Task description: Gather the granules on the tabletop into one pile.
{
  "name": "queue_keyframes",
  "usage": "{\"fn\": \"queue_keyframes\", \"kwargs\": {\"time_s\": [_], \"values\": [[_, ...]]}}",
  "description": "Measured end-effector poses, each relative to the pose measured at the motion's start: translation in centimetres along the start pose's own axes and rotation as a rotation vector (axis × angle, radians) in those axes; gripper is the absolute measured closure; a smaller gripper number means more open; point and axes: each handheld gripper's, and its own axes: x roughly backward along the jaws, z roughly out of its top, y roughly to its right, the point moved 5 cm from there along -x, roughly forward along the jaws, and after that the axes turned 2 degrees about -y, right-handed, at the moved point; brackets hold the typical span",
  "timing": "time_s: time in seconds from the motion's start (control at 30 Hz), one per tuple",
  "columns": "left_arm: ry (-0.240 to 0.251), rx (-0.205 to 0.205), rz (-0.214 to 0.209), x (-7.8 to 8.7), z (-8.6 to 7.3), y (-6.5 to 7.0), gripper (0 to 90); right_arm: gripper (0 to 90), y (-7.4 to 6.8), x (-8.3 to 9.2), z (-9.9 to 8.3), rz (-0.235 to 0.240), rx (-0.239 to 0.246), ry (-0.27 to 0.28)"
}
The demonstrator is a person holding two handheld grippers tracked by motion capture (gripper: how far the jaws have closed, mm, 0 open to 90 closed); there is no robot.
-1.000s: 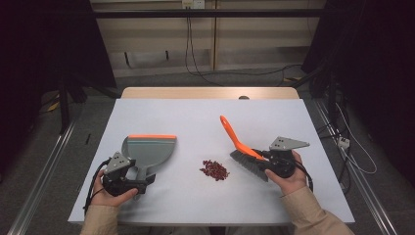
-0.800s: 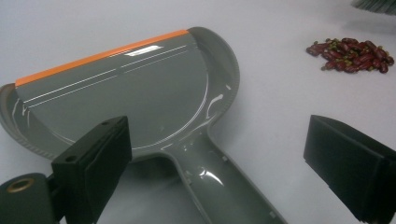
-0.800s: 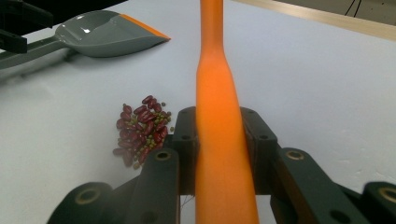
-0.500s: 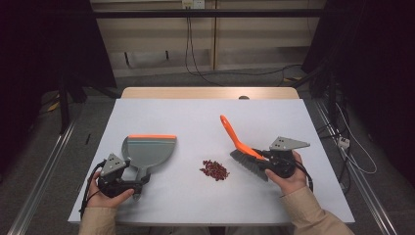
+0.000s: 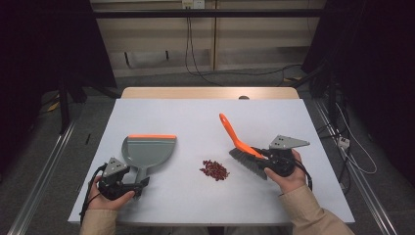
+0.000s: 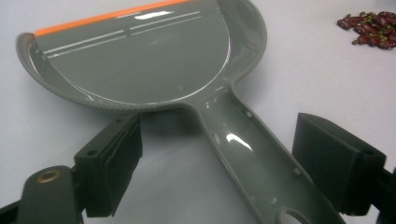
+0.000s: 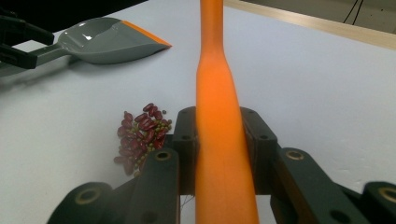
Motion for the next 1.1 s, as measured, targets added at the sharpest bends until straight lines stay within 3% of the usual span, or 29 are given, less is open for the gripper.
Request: {"fn": "queue_keyframes", "kwargs": {"time_s": [0.2, 0.33, 0.63, 0.7, 0.83, 0.87, 1.03, 1.1], "values": [[-0.01, 0.032, 0.013, 0.0, -0.1, -0.3, 23.1, 71.3, 0.0, 0.0, 0.0, 0.0, 0.001, 0.001], [0.002, 0.034, 0.058, 0.5, 0.1, -0.9, 27.7, 71.3, 0.0, 0.0, 0.0, -0.004, -0.001, 0.004], [-0.014, 0.016, 0.085, -0.7, 0.9, -0.9, 41.3, 71.3, 0.1, 0.0, 0.0, -0.004, -0.002, 0.004], [-0.023, 0.023, 0.081, -0.9, 0.9, -0.9, 47.9, 71.3, 0.1, 0.0, 0.0, -0.004, -0.002, 0.003], [-0.039, 0.02, 0.12, -1.0, 1.0, -1.0, 61.0, 71.3, 0.2, 0.0, -0.1, -0.006, -0.003, 0.003], [-0.042, 0.021, 0.114, -1.0, 1.0, -1.1, 61.8, 71.3, 0.1, 0.1, -0.1, -0.006, -0.002, 0.003], [0.01, 0.036, 0.106, -0.5, 1.6, -1.6, 62.7, 71.3, 0.1, 0.0, -0.1, -0.006, 0.0, 0.005], [0.022, 0.009, 0.106, -0.3, 1.9, -1.7, 62.7, 71.3, 0.1, 0.0, 0.0, -0.004, -0.001, 0.007]]}}
